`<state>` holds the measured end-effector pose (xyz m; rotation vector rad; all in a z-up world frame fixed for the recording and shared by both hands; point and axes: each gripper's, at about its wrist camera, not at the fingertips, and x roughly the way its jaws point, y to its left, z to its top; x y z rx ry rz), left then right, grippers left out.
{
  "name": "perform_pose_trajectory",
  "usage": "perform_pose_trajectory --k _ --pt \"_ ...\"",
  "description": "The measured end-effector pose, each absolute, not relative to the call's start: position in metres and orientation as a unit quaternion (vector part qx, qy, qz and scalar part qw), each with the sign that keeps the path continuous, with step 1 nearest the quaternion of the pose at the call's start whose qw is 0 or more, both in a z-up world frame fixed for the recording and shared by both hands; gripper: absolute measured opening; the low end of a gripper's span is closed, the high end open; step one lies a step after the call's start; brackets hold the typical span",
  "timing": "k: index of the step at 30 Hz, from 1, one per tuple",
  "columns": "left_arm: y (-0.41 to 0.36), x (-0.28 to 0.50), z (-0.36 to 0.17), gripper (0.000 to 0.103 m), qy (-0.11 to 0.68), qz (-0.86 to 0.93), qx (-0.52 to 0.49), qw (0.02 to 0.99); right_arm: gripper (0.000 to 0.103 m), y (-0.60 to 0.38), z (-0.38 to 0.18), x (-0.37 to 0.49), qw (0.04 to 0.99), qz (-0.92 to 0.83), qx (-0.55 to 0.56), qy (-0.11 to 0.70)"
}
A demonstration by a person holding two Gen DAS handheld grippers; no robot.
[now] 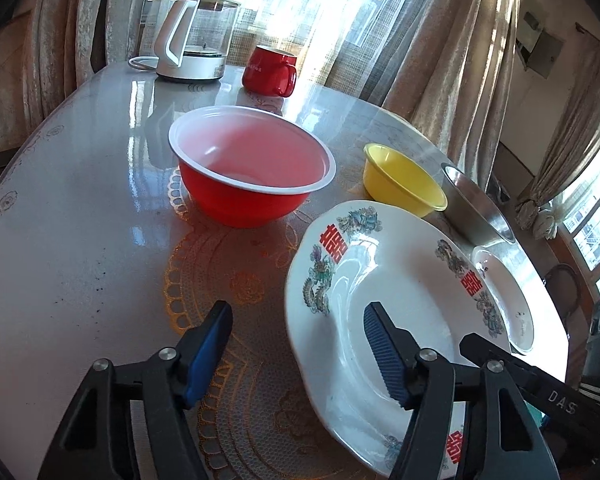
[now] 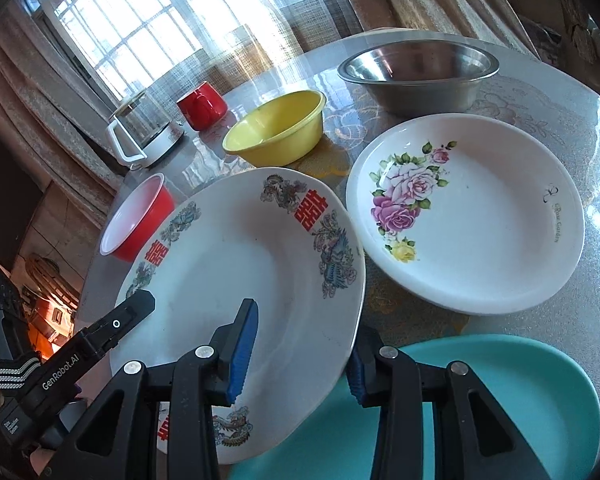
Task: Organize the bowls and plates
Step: 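Hold the teal plate with the right gripper while the left gripper grasps the red-patterned white plate rim, then lift the red-patterned white plate with the left gripper and lower it onto the teal plate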
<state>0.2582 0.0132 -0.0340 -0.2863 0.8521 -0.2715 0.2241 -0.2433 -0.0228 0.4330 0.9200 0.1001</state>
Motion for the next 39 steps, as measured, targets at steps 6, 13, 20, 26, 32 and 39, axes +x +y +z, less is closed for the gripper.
perform_pose_trajectory --k 6,13,20,26,32,39 --pt "0.008 0.260 -0.037 0.027 0.424 -0.166 -0.138 0.879 0.038 -0.242 -0.023 0.225 0.875 0.047 0.192 0.441" --pt "0.007 0.255 -0.035 0.026 0.422 -0.161 -0.129 0.883 0.032 -0.240 -0.021 0.219 0.879 0.051 0.180 0.439" --pt "0.004 0.244 -0.022 0.026 0.387 -0.176 -0.107 0.899 0.031 -0.235 -0.008 0.212 0.892 0.050 0.159 0.420" --pt "0.003 0.244 -0.023 0.026 0.387 -0.178 -0.100 0.899 0.031 -0.231 -0.005 0.207 0.896 0.055 0.149 0.415" --pt "0.000 0.240 -0.022 0.026 0.383 -0.180 -0.090 0.901 0.031 -0.232 -0.004 0.201 0.898 0.054 0.154 0.408" --pt "-0.004 0.229 -0.017 0.026 0.367 -0.183 -0.080 0.908 0.031 -0.233 0.002 0.188 0.906 0.061 0.152 0.391"
